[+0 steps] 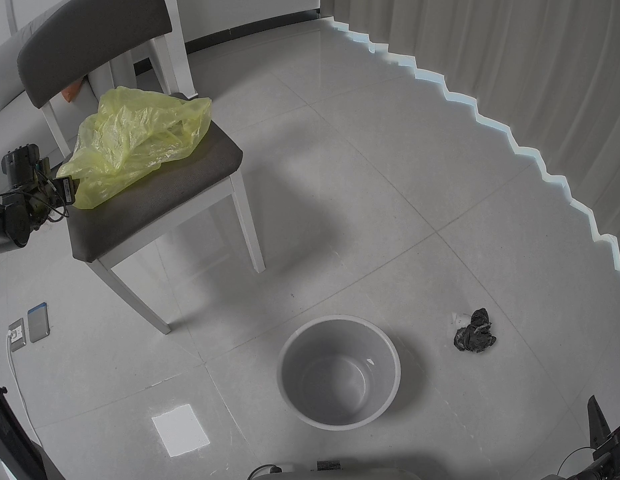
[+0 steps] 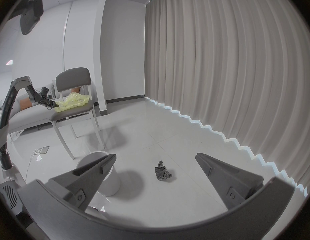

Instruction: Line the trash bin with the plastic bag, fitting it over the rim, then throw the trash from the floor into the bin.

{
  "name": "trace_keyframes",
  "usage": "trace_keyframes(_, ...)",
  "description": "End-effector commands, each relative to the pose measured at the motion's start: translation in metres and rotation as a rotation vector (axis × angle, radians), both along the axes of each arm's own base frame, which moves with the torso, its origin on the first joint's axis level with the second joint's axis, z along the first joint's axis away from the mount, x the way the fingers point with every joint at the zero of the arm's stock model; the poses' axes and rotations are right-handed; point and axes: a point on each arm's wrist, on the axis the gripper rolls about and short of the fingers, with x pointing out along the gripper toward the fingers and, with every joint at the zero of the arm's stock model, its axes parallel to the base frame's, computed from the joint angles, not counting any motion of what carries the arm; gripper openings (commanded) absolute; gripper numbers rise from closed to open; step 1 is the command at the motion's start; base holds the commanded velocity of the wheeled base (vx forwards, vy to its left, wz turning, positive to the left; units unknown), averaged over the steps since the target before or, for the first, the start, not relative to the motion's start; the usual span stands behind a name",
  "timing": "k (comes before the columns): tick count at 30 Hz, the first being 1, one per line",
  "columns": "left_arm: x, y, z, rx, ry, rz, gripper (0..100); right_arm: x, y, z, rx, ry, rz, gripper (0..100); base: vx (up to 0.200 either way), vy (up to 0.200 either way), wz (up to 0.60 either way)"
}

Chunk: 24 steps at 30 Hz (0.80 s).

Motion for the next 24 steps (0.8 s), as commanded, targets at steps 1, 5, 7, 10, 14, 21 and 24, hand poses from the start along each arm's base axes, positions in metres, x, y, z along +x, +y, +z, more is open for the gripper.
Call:
trace_keyframes(1,-0.002,0.004,0.001,-0.002,-0.004,0.006,0,0.000,0.000,-0.005,0.000,0.006,0.000,100,0.000,0.000,0.00)
trace_keyframes(5,-0.002,0.003,0.004,-0.025,-0.019,0.008,0,0.000,0.000,-0.005,0.000,0.006,0.000,100,0.000,0.000,0.00)
trace_keyframes(7,-0.001,0.002,0.005,-0.042,-0.029,0.005,0,0.000,0.000,-0.004,0.005,0.003,0.004,100,0.000,0.000,0.00)
trace_keyframes(10,-0.003,-0.013,0.018,-0.089,-0.077,-0.069,0,0.000,0.000,-0.004,0.014,-0.001,-0.003,100,0.000,0.000,0.00)
trace_keyframes(14,-0.036,-0.060,0.075,-0.075,-0.193,-0.243,0,-0.012,0.001,0.050,0.032,-0.257,0.100,100,0.000,0.000,0.00)
trace_keyframes(21,-0.142,-0.164,0.193,-0.067,-0.269,-0.580,0,0.022,0.004,0.101,-0.013,-0.090,0.203,100,0.000,0.000,0.00)
trace_keyframes(24,-0.186,-0.190,0.227,-0.021,-0.247,-0.716,0,0.044,0.005,0.133,-0.015,-0.052,0.239,100,0.000,0.000,0.00)
